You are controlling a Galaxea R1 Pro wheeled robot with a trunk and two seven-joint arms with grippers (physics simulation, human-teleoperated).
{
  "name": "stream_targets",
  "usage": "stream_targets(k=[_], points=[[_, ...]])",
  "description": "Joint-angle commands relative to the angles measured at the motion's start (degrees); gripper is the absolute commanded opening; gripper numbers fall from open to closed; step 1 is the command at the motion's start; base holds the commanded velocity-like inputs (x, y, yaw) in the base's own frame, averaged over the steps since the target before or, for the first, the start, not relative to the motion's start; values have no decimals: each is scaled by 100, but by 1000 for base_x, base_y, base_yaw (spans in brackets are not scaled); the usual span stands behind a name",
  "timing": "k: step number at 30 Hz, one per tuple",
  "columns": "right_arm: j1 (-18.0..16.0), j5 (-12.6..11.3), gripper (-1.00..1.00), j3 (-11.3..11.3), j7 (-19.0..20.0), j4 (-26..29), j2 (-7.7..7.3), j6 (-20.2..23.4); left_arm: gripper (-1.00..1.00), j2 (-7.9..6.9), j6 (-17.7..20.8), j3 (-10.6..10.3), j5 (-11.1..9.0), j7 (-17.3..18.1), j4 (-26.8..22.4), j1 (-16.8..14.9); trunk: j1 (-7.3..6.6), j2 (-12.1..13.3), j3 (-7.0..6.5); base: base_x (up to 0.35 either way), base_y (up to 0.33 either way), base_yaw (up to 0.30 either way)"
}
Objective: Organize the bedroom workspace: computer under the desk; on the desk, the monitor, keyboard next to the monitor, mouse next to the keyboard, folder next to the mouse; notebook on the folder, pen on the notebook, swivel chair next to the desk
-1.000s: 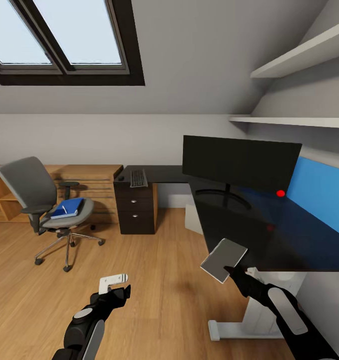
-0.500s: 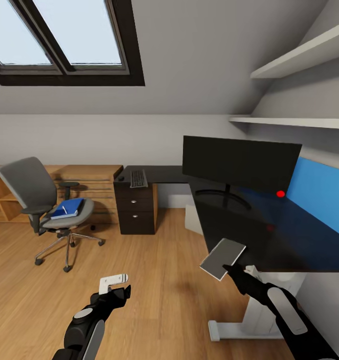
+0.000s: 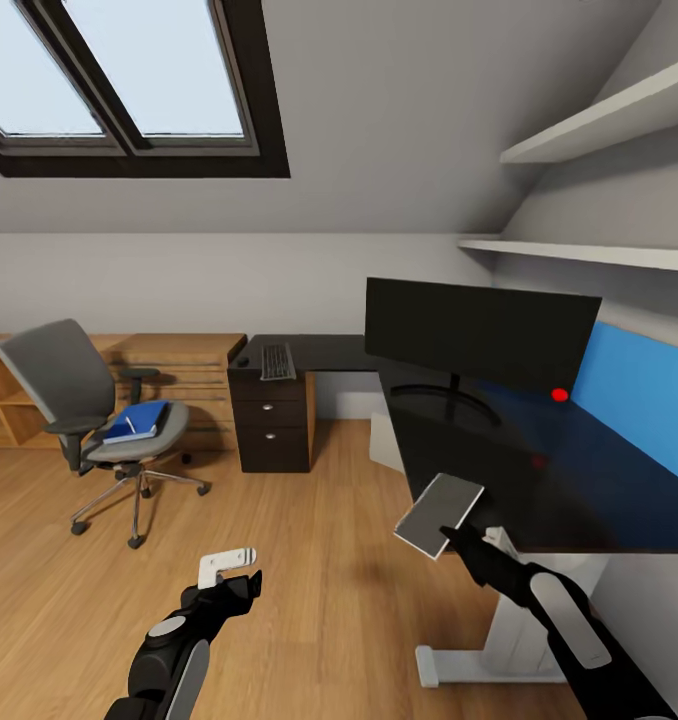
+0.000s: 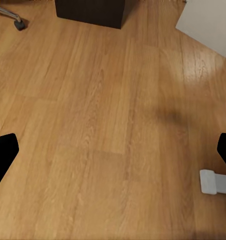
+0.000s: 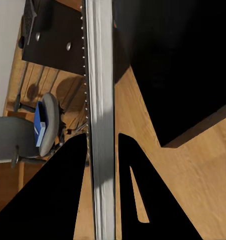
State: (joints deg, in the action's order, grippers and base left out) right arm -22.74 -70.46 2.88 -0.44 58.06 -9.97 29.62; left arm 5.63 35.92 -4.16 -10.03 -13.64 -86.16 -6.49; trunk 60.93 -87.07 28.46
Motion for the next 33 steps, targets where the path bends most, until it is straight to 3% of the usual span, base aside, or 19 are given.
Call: stream_targets(k=[1,12,18,21,26,33], points=[[-3,-3,-100,15,-2,34,-5,10,100,0,20,-5,-61,-51,-7,-3,-23,38,-12,0,0,0],[-3,-11,-100,45,23,346,4,-2,100,0,14,-10,-59,-39,95,-2,-67,118,-48,0,0,44],[-3,43,-100,587,23,728,120,-27,100,-3,10,-12,-60,-26,121,-2,-67,118,-46,204,141,219],[-3,59,-100,691,30,828,126,-32,100,-7,5,-8,-60,-25,118,-2,-67,118,-45,258,215,78],[-3,49,-100,605,48,959,255,96,100,59,3,89,-78,-34,-11,-2,-67,118,-45,53,46,7],[-3,36,-100,683,70,960,175,146,100,35,16,91,-84,-34,-135,-2,-67,118,-45,51,19,0]])
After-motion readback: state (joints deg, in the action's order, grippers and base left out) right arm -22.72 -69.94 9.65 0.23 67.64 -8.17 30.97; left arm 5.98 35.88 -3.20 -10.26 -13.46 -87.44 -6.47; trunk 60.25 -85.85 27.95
